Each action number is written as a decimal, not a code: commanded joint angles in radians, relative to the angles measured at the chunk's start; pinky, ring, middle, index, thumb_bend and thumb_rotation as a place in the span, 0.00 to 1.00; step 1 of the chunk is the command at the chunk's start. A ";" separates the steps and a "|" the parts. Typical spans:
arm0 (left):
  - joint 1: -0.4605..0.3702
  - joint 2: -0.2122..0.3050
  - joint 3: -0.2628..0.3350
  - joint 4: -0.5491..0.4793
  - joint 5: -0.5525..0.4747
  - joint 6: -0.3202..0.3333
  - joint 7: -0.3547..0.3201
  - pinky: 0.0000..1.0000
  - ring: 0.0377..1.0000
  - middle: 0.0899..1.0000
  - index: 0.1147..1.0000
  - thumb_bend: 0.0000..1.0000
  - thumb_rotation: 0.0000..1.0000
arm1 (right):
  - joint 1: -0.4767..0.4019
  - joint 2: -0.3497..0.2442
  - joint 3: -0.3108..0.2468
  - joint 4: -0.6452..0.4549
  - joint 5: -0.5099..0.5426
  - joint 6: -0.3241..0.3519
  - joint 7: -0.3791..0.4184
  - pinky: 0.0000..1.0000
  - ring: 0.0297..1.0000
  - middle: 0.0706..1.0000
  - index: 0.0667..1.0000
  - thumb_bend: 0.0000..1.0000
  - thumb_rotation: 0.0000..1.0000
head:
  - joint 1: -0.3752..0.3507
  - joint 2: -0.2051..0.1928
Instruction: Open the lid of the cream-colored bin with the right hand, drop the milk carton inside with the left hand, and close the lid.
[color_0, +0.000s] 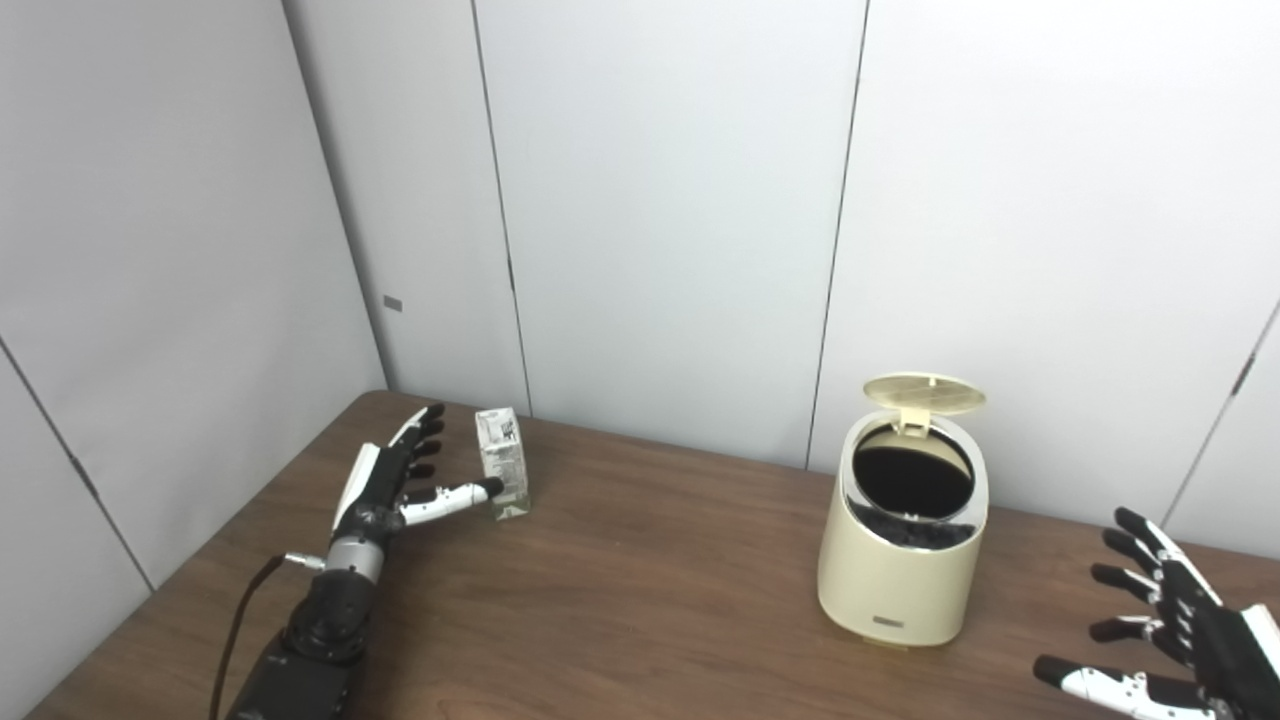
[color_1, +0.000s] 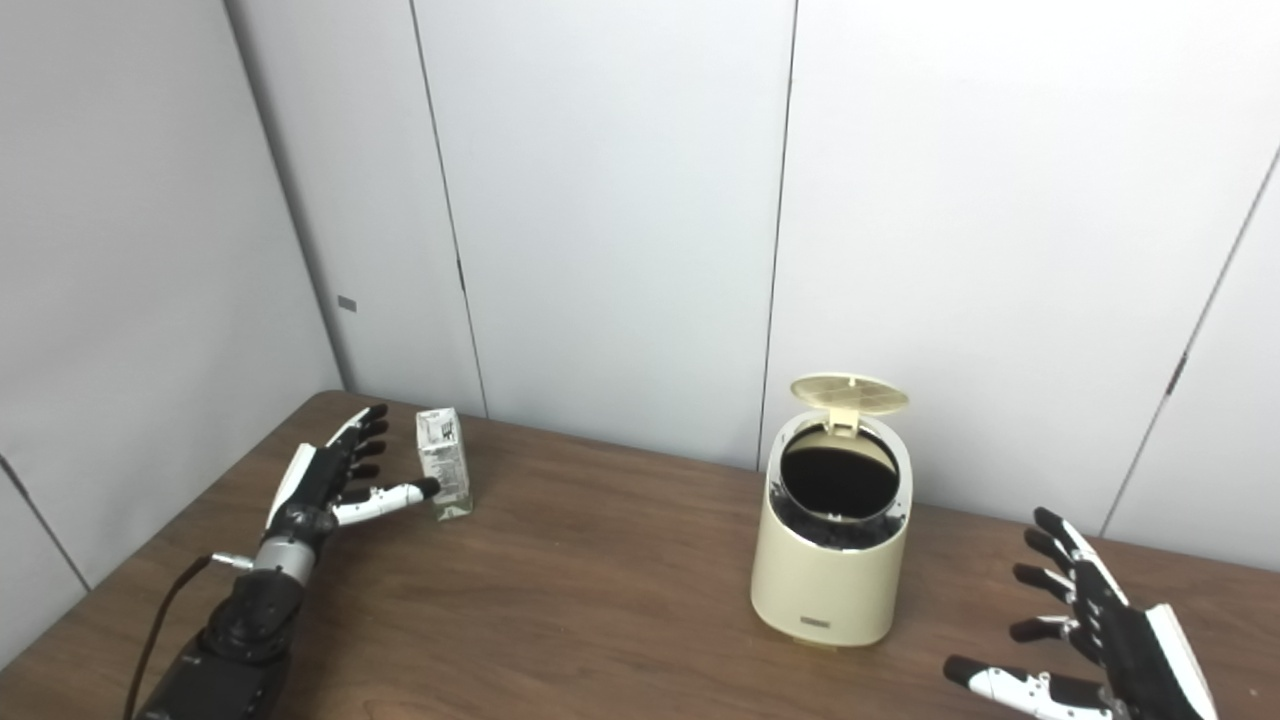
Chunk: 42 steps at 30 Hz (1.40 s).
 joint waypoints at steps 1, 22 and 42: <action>-0.050 0.016 0.015 -0.006 -0.042 -0.051 -0.017 0.86 0.88 0.90 0.96 0.96 0.28 | -0.020 -0.008 -0.002 -0.049 0.005 -0.012 0.003 0.62 0.85 0.92 0.95 0.65 0.01 | -0.001 0.001; -0.079 0.017 -0.037 0.069 0.043 -0.070 0.050 0.83 0.85 0.85 0.88 0.94 0.24 | 0.002 -0.002 0.002 -0.140 -0.009 0.063 0.006 0.64 0.85 0.91 0.95 0.60 0.00 | -0.011 0.003; -0.127 0.012 -0.052 0.165 0.028 -0.132 0.053 0.80 0.83 0.84 0.87 0.92 0.25 | 0.015 -0.003 0.011 -0.209 -0.033 0.152 0.007 0.72 0.88 0.93 0.97 0.57 0.00 | -0.033 0.012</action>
